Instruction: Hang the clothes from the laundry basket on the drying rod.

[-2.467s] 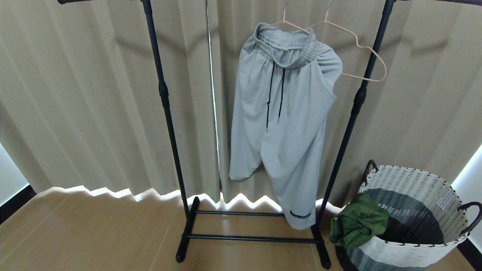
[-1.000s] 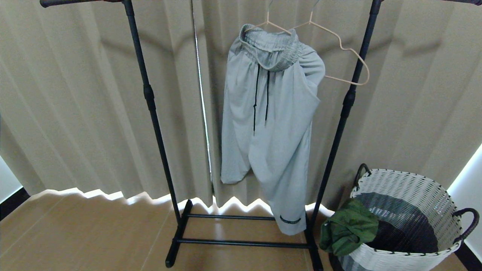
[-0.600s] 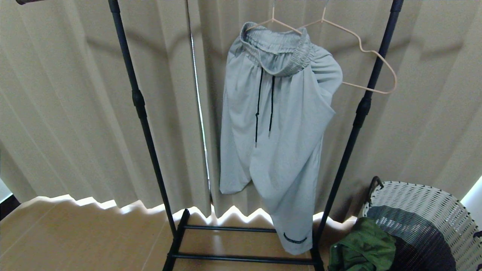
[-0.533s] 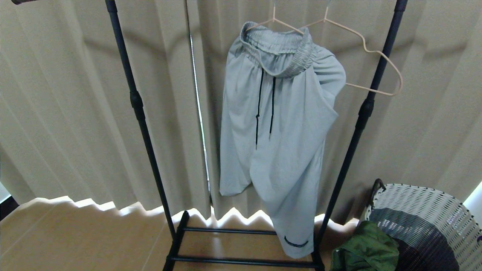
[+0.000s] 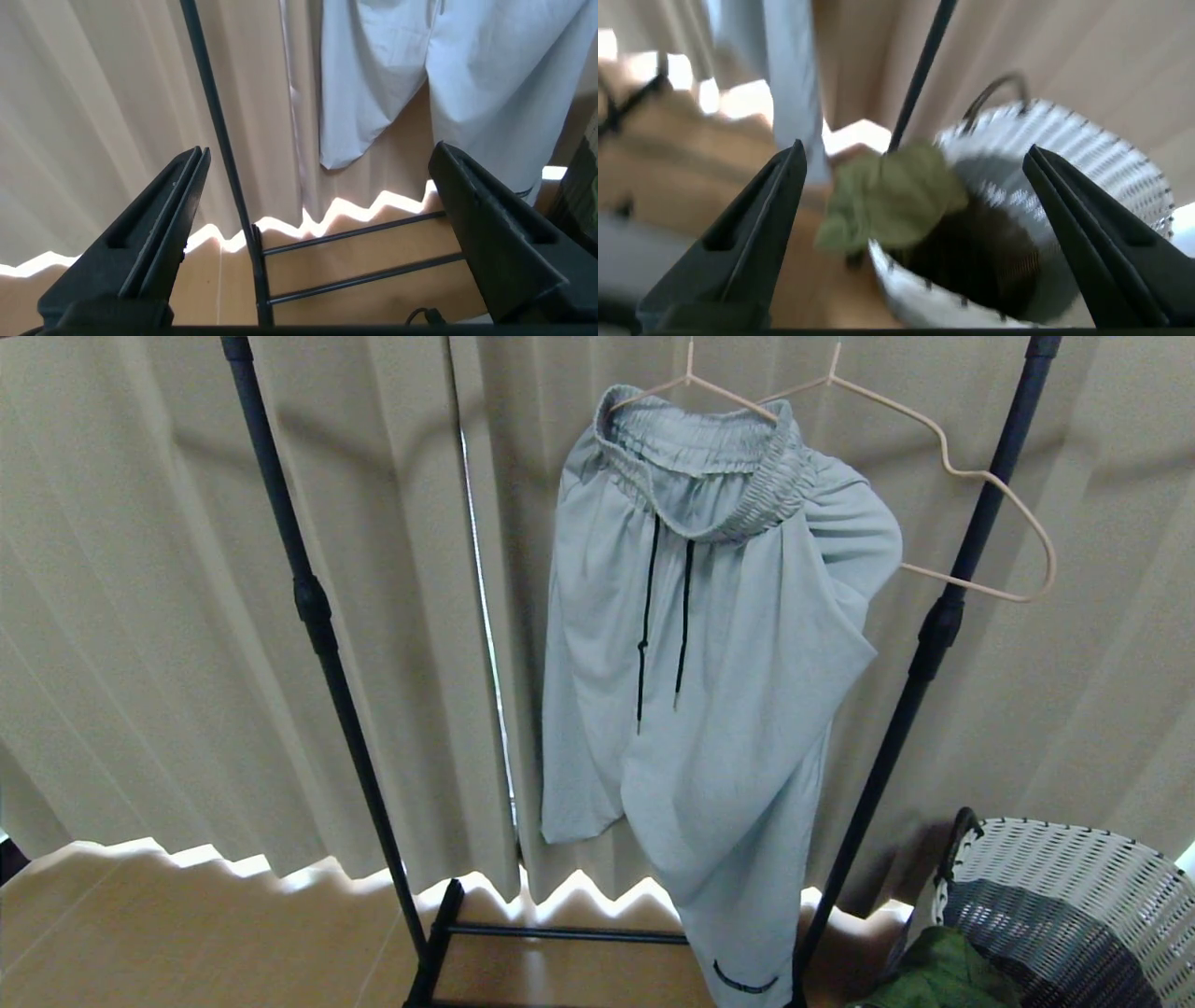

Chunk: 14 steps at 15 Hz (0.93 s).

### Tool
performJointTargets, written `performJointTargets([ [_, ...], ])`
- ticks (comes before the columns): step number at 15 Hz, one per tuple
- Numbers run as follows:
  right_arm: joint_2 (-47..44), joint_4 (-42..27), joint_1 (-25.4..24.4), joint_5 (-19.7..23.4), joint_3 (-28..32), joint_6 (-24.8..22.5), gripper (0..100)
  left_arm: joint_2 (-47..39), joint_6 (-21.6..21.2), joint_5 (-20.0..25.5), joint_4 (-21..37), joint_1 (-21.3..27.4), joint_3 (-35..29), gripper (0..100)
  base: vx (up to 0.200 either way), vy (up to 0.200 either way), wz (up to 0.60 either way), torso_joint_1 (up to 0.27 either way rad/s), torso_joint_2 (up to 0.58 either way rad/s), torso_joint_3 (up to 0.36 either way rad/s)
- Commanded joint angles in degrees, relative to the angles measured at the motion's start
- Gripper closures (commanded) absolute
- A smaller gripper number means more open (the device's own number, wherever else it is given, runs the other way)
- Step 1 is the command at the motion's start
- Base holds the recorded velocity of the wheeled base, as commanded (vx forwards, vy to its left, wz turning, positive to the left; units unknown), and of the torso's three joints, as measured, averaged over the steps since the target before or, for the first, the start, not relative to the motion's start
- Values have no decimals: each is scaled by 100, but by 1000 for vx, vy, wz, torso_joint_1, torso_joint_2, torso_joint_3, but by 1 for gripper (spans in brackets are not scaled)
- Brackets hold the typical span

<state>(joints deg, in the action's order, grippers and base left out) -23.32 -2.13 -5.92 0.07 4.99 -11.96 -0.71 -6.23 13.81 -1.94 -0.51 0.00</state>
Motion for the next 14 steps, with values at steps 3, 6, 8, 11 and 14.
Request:
performJointTargets([
  [3, -2853, 46, -111, -104, 398, -263, 0, 0, -1, -10, 0, -2, 0, 0, 0, 0, 0, 0, 0, 0],
  [6, -4743, 1391, 215, -113, 398, -289, 0, 0, 34, -19, -8, -2, 0, 0, 0, 0, 0, 0, 0, 0],
  [8, -5569, 1514, 390, -122, 433, -597, 0, 0, 34, -19, -8, -2, 0, 0, 0, 0, 0, 0, 0, 0],
  [11, -6176, 1690, 505, -122, 433, -957, 0, 0, 52, -28, -8, -2, 0, 0, 0, 0, 0, 0, 0, 0],
  [14, -7081, 2156, 513, -324, 398, -1072, 0, 0, 60, -28, -8, -2, 0, 0, 0, 0, 0, 0, 0, 0],
])
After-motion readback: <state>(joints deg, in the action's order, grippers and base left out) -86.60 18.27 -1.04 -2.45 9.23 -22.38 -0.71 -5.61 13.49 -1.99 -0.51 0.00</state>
